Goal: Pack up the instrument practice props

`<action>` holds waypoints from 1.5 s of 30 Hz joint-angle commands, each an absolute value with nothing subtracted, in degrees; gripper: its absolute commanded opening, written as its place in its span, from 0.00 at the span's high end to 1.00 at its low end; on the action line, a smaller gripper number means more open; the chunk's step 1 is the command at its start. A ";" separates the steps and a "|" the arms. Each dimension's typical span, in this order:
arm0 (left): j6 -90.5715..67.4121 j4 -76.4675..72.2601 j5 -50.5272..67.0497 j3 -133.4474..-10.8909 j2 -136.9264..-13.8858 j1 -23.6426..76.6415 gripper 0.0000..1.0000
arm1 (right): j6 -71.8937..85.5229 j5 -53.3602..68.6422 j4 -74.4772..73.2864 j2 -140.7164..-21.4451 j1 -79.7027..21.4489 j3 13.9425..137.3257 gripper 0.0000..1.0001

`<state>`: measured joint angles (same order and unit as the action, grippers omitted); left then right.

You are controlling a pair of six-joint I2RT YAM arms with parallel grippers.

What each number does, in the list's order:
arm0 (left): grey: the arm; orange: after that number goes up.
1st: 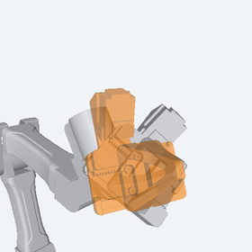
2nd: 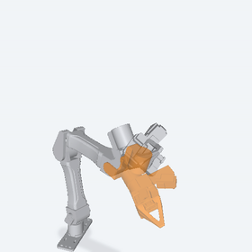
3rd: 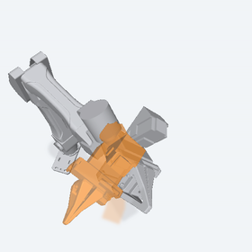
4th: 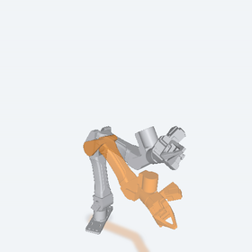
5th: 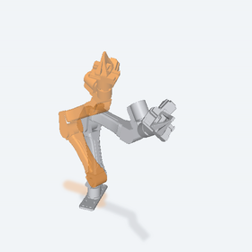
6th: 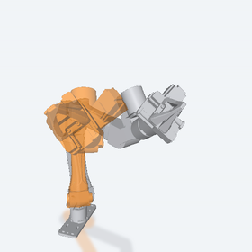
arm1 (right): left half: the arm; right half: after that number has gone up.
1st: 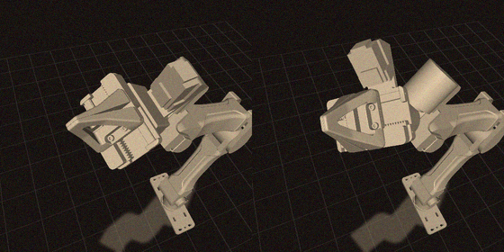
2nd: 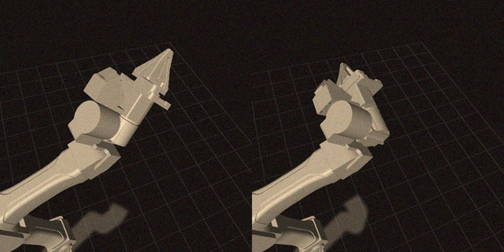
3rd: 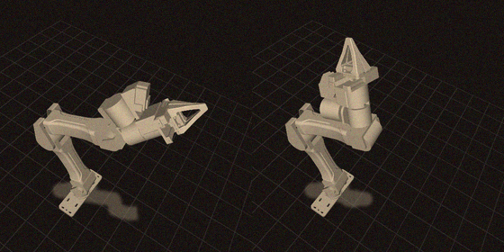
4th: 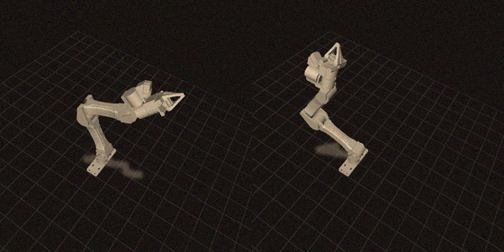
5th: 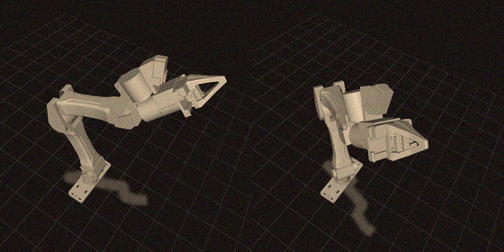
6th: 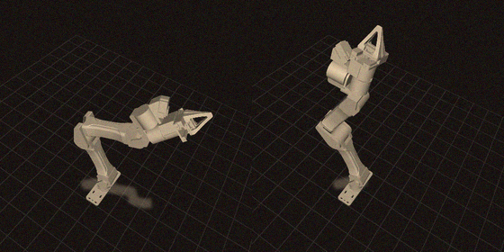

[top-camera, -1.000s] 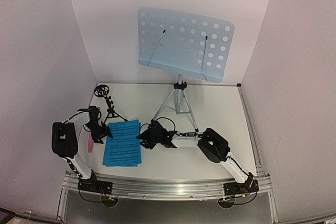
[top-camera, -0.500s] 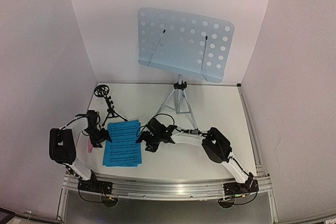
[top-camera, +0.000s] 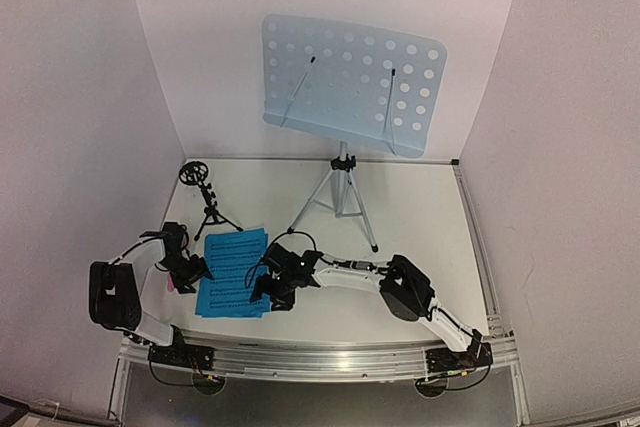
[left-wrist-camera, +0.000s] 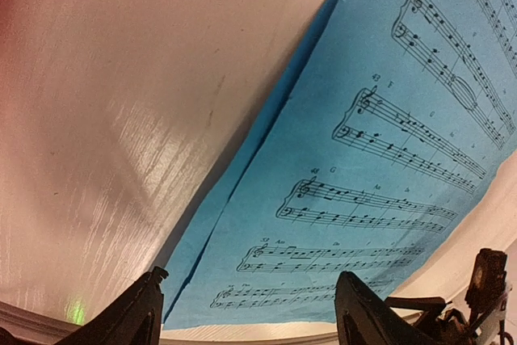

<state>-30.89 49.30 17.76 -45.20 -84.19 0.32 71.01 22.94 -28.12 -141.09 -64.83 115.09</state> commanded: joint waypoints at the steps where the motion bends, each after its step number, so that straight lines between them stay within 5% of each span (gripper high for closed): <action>1: -32.38 46.11 17.52 -43.24 -83.05 0.26 0.27 | 69.49 21.94 -30.32 -141.77 -64.99 115.48 0.28; 20: -32.04 47.37 15.33 -43.90 -83.44 0.26 0.28 | 60.28 12.58 -41.26 -146.04 -65.42 125.64 0.29; 45: -32.46 43.80 14.57 -41.58 -85.39 1.94 0.27 | 58.25 14.99 -41.27 -150.40 -66.16 132.28 0.33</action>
<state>-31.99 44.98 13.85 -41.85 -84.62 1.47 58.74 15.27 -40.42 -149.27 -65.56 132.03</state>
